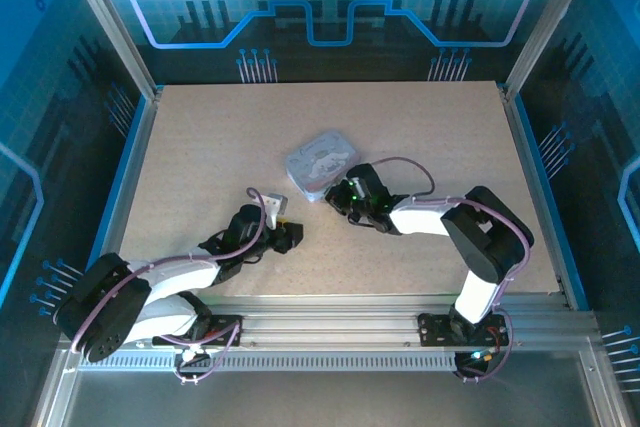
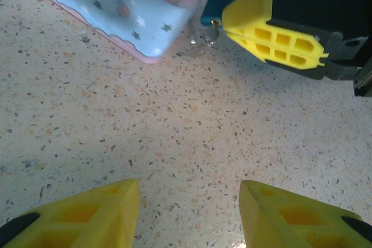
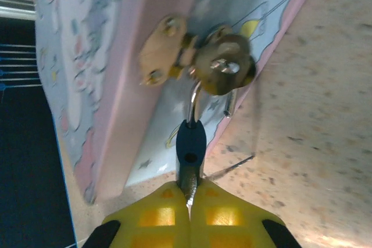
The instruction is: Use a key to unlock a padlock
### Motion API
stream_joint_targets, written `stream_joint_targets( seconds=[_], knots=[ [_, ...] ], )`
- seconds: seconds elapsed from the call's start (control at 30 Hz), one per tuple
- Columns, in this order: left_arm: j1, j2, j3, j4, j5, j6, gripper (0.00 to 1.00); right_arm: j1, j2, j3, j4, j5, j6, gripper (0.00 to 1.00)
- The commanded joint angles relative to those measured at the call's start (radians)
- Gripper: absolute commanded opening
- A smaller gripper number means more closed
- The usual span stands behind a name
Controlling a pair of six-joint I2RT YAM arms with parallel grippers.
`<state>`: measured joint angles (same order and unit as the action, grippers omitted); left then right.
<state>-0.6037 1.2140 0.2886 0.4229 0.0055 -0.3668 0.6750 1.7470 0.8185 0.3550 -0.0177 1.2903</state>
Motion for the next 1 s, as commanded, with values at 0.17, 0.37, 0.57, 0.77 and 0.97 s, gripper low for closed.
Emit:
stream_joint_targets(
  seconds=[0.17, 0.37, 0.57, 0.77, 0.97],
  knots=[
    [0.011, -0.017, 0.001, -0.022, 0.011, 0.011, 0.49, -0.024, -0.018, -0.042, 0.031, -0.023, -0.030, 0.00],
    [0.011, -0.022, 0.006, -0.033, 0.011, 0.016, 0.49, -0.076, -0.081, -0.081, -0.017, -0.058, -0.111, 0.00],
    [0.012, -0.036, 0.017, -0.054, 0.013, 0.023, 0.49, -0.114, -0.197, -0.093, -0.147, -0.061, -0.262, 0.00],
    [0.013, -0.112, 0.033, -0.140, 0.002, 0.051, 0.50, -0.208, -0.357, -0.058, -0.387, -0.143, -0.502, 0.00],
    [0.044, -0.228, 0.103, -0.326, -0.015, 0.075, 0.52, -0.254, -0.444, 0.043, -0.642, -0.247, -0.721, 0.00]
  ],
)
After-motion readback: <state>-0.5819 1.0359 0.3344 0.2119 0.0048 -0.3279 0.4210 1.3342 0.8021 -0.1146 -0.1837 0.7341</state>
